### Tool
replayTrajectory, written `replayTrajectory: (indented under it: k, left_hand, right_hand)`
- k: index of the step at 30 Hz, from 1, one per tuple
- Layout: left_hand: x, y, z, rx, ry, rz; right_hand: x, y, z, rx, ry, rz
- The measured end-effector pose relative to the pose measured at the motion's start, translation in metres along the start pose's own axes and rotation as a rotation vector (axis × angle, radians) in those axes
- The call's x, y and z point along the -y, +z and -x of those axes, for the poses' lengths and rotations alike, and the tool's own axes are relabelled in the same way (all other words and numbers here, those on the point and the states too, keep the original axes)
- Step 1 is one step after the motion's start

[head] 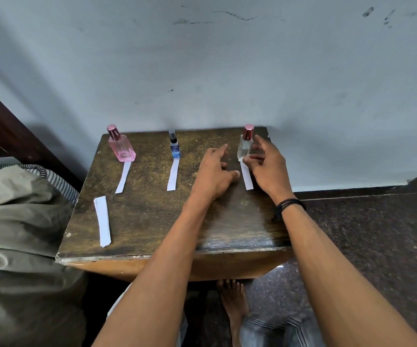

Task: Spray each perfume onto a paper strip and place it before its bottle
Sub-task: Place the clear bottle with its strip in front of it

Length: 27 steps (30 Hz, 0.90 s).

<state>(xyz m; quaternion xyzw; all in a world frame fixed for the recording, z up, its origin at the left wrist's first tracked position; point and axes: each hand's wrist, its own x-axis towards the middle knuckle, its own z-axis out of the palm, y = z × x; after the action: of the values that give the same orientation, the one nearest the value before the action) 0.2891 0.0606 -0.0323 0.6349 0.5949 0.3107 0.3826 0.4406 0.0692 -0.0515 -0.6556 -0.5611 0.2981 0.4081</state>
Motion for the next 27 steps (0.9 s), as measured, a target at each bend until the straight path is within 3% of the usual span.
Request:
replayTrajectory:
  k: [4, 11, 18, 22, 27]
  left_hand:
    - [0.001, -0.01, 0.006, -0.059, 0.051, -0.067]
    - [0.011, -0.032, 0.034, -0.074, 0.114, -0.153]
    - [0.032, -0.068, 0.064, -0.158, 0.078, -0.153]
    - [0.048, -0.094, 0.08, -0.233, 0.098, -0.174]
    - [0.07, -0.142, 0.098, -0.512, -0.013, -0.061]
  right_hand:
    - [0.002, -0.005, 0.004, -0.027, 0.056, 0.004]
    - [0.013, -0.008, 0.027, -0.267, 0.208, -0.011]
    - [0.027, 0.001, 0.042, -0.291, 0.242, -0.027]
    - [0.042, 0.013, 0.06, -0.242, 0.231, -0.038]
    - [0.063, 0.049, 0.091, -0.004, 0.009, 0.067]
